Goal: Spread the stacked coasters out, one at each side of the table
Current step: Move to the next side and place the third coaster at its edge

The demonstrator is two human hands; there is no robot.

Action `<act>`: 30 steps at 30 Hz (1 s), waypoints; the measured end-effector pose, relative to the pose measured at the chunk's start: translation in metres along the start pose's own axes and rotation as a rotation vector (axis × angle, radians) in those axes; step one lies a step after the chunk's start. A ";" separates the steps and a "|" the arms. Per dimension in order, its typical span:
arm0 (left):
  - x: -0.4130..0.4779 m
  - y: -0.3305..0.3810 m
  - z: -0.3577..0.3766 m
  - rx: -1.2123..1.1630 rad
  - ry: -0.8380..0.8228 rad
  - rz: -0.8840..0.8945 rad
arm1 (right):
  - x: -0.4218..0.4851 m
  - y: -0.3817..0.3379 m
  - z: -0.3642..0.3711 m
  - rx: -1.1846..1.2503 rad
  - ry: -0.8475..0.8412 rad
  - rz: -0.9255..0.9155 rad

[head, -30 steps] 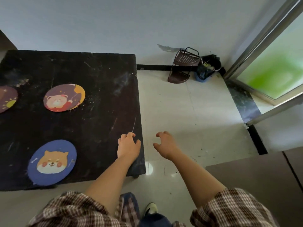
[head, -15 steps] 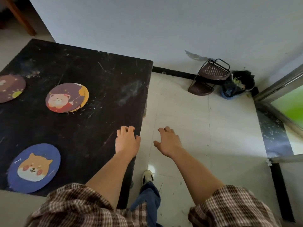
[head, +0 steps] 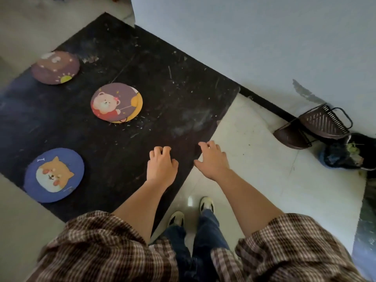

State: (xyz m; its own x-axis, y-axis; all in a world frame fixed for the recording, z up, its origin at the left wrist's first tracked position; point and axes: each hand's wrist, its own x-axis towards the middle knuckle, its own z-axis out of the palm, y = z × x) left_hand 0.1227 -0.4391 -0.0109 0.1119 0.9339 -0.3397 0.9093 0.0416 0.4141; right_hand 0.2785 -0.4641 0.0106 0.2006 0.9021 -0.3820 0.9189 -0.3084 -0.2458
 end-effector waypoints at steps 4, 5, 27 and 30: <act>0.013 0.009 -0.001 -0.114 0.069 -0.143 | 0.036 -0.001 -0.018 -0.043 -0.031 -0.125; 0.017 0.012 -0.001 -0.152 0.091 -0.182 | 0.045 0.000 -0.022 -0.053 -0.047 -0.156; 0.094 0.016 -0.040 -0.320 0.322 -0.710 | 0.199 -0.073 -0.047 -0.152 -0.218 -0.578; 0.113 0.000 -0.051 -0.329 0.384 -0.730 | 0.217 -0.098 -0.047 -0.106 -0.246 -0.568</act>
State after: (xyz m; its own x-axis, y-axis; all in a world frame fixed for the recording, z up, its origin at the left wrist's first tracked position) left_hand 0.1147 -0.3155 -0.0058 -0.6470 0.6867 -0.3315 0.5334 0.7182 0.4468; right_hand 0.2475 -0.2242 -0.0061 -0.4011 0.8167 -0.4148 0.8905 0.2414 -0.3858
